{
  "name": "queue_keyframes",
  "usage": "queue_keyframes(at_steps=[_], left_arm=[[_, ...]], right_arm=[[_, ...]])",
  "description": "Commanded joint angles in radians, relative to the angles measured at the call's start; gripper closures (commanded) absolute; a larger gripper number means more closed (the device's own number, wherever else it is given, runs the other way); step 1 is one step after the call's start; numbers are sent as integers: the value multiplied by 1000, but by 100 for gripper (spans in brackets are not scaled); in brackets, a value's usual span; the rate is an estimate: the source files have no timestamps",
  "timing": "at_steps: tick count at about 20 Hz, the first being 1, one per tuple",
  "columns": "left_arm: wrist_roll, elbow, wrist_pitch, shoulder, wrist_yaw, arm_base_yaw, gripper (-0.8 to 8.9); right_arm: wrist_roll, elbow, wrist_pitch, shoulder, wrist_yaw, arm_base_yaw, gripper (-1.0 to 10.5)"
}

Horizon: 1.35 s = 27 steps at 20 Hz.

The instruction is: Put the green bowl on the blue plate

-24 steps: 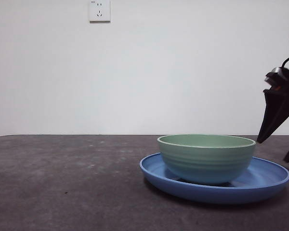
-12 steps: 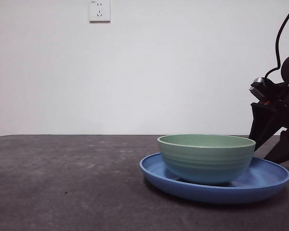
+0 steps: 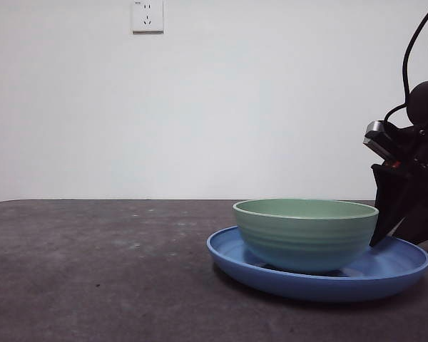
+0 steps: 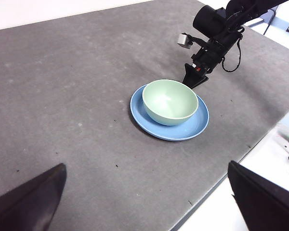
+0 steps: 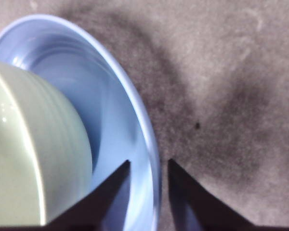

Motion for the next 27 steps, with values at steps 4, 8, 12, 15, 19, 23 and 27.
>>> queue_keyframes(at_steps=[4,8,12,15,19,23,27], left_arm=[[12,13,7,5,-5,-9,188],[12,13,7,5,-5,-9,188],[12,13,7,5,-5,-9,188],[12,13,7,5,-5,-9,188],[12,13,7,5,-5,-9,188],[12,13,7,5,-5,-9,188],[12,13,7,5,-5,-9,188]], right_arm=[[34,16,-5,31,26,4,936],[53,19,9,32,26,4,936],[72,100,-32,31,26,5,936],[90,203,-87,31,26,28,936],[153,286,-77,32,26,96,936],[227,290,-4,44,27,192,936],[258,290,45,102,42,290,936]])
